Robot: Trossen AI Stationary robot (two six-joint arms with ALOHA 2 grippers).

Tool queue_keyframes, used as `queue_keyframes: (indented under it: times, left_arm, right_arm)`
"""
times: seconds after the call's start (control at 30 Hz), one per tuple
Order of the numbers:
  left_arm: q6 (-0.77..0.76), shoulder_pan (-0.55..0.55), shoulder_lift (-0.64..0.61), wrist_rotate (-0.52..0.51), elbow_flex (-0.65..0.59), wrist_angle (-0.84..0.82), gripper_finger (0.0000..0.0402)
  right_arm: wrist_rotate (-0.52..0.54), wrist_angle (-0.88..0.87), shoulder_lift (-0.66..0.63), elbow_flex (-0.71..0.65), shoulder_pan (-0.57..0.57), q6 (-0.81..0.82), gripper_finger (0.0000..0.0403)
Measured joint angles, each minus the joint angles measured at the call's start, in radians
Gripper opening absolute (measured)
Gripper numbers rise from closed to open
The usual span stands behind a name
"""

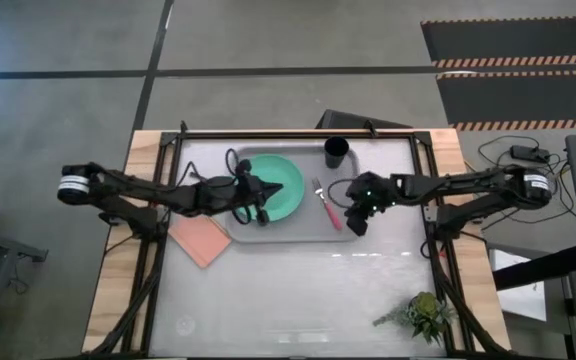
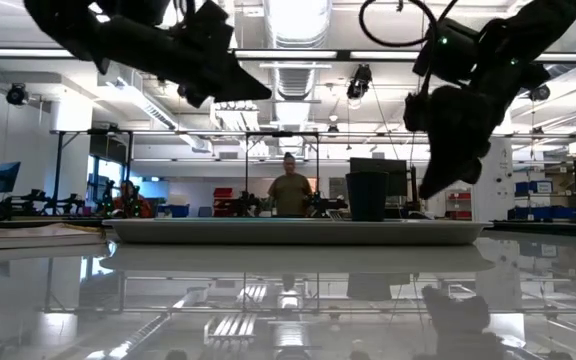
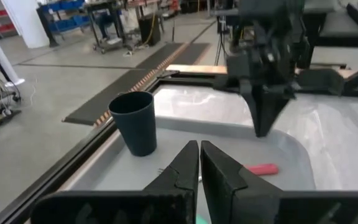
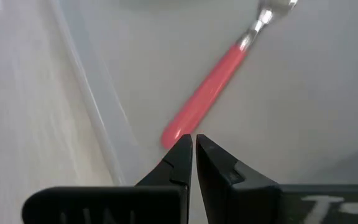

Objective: Pick and place plate/cup/fork/spoon on tray
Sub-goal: Put the pink fork on the gray serving tray to the right of the green plate

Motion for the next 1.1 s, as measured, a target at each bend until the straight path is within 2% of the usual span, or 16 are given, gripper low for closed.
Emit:
queue_keyframes:
  times: [0.17,0.47,0.87,0.97,1.1]
  left_arm:
    - [0.000,0.000,-0.019,0.000,-0.047,0.051,0.0000]
    - [0.000,0.000,-0.020,0.000,-0.057,0.055,0.0000]
    - [0.000,0.000,-0.020,0.000,-0.057,0.053,0.0000]
    - [-0.001,0.000,-0.020,0.000,-0.057,0.006,0.0000]
    - [-0.038,0.000,-0.028,0.000,-0.056,-0.141,0.0000]
  right_arm:
    - [0.033,0.007,0.095,-0.001,0.050,0.041,0.0013]
    - [0.041,0.033,0.248,0.053,0.060,0.036,0.0013]
    - [0.036,0.055,0.312,0.177,0.060,-0.054,0.0013]
    - [0.035,0.052,0.314,0.187,0.060,-0.059,0.0013]
    - [0.032,0.046,0.315,0.189,0.064,-0.066,0.0013]
